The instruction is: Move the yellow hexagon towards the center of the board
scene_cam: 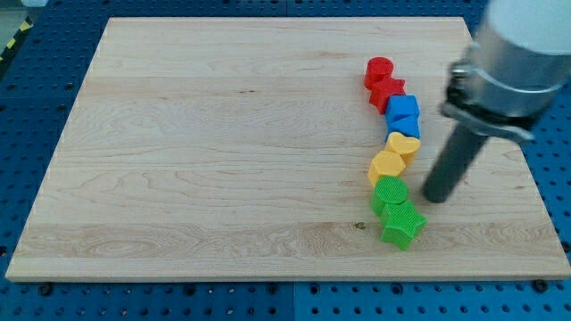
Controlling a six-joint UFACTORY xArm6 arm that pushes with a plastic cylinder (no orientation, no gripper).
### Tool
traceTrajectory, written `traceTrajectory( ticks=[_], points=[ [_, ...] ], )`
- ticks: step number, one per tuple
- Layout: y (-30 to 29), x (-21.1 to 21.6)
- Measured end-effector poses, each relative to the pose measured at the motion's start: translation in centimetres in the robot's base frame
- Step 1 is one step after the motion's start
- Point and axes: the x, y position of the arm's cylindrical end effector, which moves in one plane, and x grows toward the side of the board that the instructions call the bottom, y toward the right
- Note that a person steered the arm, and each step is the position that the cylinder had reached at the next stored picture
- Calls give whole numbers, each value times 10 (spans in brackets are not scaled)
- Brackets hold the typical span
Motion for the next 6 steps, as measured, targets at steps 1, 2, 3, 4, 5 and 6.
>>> traceTrajectory(
  ticks=[1, 2, 3, 4, 5, 6],
  points=[
    [-57, -24],
    [-99, -47],
    [-86, -45],
    [-54, -49],
    [-45, -67],
    [-81, -76]
  ],
)
